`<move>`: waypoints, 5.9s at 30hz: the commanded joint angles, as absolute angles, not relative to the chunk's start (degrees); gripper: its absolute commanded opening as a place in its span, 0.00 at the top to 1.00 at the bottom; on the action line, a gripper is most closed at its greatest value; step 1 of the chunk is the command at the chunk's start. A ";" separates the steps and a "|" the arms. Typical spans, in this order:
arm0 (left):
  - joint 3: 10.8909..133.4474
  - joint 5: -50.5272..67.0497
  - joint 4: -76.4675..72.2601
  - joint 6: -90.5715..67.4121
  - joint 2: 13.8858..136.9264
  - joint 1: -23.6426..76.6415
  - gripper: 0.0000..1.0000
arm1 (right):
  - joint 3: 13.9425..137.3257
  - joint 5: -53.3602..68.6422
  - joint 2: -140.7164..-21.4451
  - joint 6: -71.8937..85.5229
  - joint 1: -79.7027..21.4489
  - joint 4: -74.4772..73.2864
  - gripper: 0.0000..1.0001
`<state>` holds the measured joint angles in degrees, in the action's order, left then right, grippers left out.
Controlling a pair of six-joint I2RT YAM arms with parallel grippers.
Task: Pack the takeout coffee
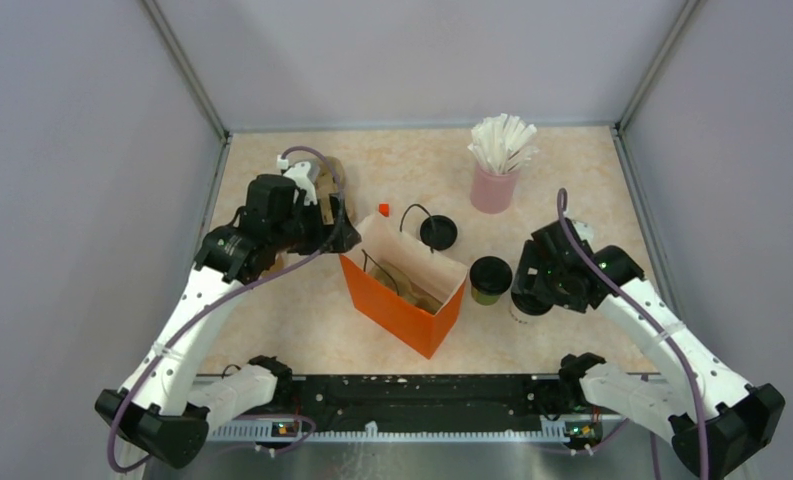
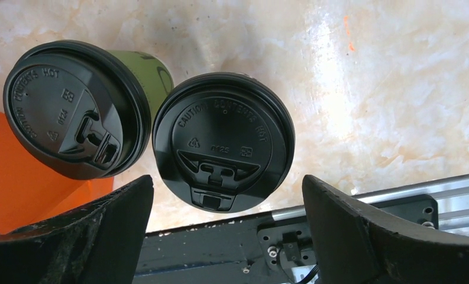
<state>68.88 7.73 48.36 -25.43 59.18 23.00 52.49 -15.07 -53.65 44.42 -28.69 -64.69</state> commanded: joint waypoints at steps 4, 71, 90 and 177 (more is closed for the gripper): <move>72.41 11.30 49.20 -15.71 62.05 22.95 0.10 | 51.54 -17.30 -54.81 41.66 -28.22 -61.36 0.07; 76.74 26.28 49.25 -17.84 65.54 23.03 0.82 | 105.95 16.68 -62.59 21.83 -30.26 -58.57 0.43; 73.92 12.17 37.34 -31.23 59.23 22.86 1.00 | 99.73 13.52 -64.81 20.06 -53.63 -45.79 0.44; 70.49 20.10 52.19 -22.36 46.03 23.16 0.24 | 79.31 -13.92 -73.40 -20.95 -78.37 -45.35 0.48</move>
